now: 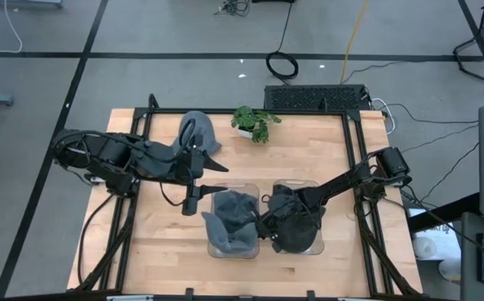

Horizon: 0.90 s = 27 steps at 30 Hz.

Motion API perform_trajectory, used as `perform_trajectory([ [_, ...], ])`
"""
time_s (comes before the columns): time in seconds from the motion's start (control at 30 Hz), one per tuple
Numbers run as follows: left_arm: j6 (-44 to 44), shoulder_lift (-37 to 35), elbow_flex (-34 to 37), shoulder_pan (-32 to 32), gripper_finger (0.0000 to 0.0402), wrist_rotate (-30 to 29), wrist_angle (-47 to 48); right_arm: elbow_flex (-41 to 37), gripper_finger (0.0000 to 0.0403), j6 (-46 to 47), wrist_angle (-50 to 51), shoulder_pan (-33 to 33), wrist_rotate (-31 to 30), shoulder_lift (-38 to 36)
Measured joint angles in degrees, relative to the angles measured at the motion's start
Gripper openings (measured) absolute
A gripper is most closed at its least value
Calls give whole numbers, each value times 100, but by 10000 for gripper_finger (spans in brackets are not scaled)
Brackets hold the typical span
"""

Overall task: Pick & Place hat
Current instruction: Put the bottom gray cap into the left transparent bin

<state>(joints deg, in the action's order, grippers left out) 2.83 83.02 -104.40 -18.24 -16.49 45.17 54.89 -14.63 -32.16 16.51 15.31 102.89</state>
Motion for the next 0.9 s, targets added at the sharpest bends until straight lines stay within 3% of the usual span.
perform_trajectory([
  [0.23, 0, 0, 0, 0, 214, 0, 0, -2, 0, 177, -41, 100, 408, 9],
  [0.9, 0, 0, 0, 0, 214, 0, 0, -4, 8, 199, 83, -4, 92, 11],
])
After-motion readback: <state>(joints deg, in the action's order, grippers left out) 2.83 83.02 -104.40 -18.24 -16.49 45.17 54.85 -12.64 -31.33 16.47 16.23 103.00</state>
